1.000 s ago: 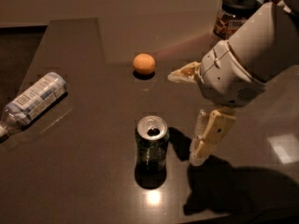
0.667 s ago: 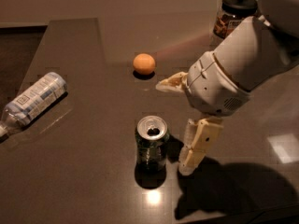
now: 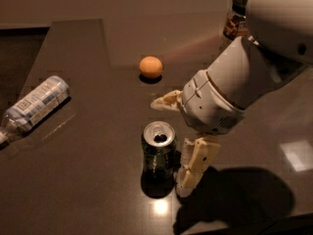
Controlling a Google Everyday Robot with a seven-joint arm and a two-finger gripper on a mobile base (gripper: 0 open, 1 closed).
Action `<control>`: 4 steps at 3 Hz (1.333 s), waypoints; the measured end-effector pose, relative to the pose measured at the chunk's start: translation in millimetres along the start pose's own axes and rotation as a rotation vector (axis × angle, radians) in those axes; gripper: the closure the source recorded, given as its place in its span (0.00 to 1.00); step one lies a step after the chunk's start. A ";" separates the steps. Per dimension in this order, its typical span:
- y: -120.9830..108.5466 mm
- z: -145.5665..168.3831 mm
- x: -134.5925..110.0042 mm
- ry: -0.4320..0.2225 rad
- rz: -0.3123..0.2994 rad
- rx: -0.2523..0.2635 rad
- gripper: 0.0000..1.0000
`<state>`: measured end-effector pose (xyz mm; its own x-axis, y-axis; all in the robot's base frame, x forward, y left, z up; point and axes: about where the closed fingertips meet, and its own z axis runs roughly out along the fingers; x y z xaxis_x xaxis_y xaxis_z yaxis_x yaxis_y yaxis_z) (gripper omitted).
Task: Move green can near orange
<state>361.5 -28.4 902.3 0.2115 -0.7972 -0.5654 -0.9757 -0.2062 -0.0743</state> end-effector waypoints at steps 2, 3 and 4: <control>-5.8 0.9 0.8 -0.009 0.032 -0.032 0.49; -26.0 -4.6 0.0 -0.010 0.058 -0.023 0.73; -59.8 -7.7 0.2 -0.009 0.085 0.003 0.96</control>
Offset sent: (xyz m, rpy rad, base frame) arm 0.0220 -0.0037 0.0000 0.0021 0.0943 -0.0417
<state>420.3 -20.7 913.0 0.1274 -0.8065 -0.5774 -0.9903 -0.1364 -0.0279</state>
